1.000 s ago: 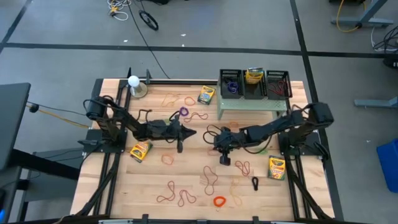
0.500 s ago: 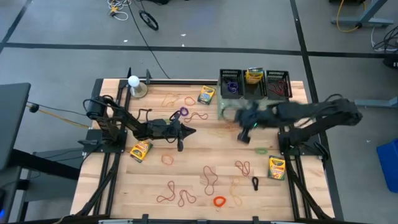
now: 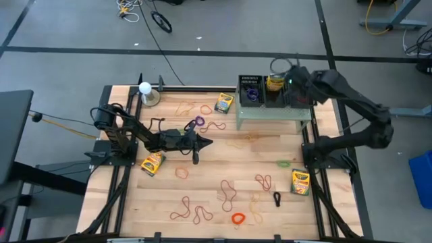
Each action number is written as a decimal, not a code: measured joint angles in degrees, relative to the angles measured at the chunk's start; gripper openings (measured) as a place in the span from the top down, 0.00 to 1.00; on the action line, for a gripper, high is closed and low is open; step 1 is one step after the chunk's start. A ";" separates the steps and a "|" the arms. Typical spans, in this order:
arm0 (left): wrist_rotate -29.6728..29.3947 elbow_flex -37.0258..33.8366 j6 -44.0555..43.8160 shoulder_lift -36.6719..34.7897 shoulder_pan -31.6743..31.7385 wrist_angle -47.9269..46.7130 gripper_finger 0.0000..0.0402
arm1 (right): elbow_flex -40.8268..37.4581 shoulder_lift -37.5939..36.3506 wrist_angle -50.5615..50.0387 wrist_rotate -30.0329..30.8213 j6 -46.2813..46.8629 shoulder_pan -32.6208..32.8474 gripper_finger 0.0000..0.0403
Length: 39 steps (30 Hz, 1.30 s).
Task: Pick & Place Office Desk Supplies
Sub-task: Put the red rubber band into the right black basket on the shelf
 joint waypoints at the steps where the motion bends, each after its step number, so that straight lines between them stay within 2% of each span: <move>1: -0.02 0.00 0.00 0.00 -0.02 0.00 0.97 | -0.62 0.26 1.31 -0.01 -1.17 -2.37 1.00; 6: 0.02 0.00 0.00 0.00 -0.02 -0.04 0.97 | -3.17 3.02 5.97 0.07 -5.04 -9.63 1.00; 16: 0.16 0.07 -0.02 0.00 -0.02 0.17 0.97 | -3.20 10.02 3.69 -1.49 -2.55 -9.81 0.89; 22: 0.21 0.07 -2.15 0.00 -0.02 0.20 0.97 | -3.20 10.27 0.94 -0.55 0.04 -9.33 0.77; 26: 0.06 0.07 -2.88 0.00 -0.02 0.58 0.97 | -3.20 8.82 -1.96 1.98 1.60 -8.16 0.65; 29: -0.17 0.11 -3.55 0.00 -0.02 1.23 0.97 | -3.20 6.58 -2.26 1.64 0.49 -6.86 0.61; 33: -0.18 0.11 -4.35 0.00 -0.02 1.18 0.97 | -3.18 2.45 -2.23 -2.06 0.00 -4.86 0.66; 39: -0.17 0.11 -4.35 0.00 -0.02 1.20 0.97 | -3.13 -1.01 -0.69 -4.46 0.23 -4.44 0.89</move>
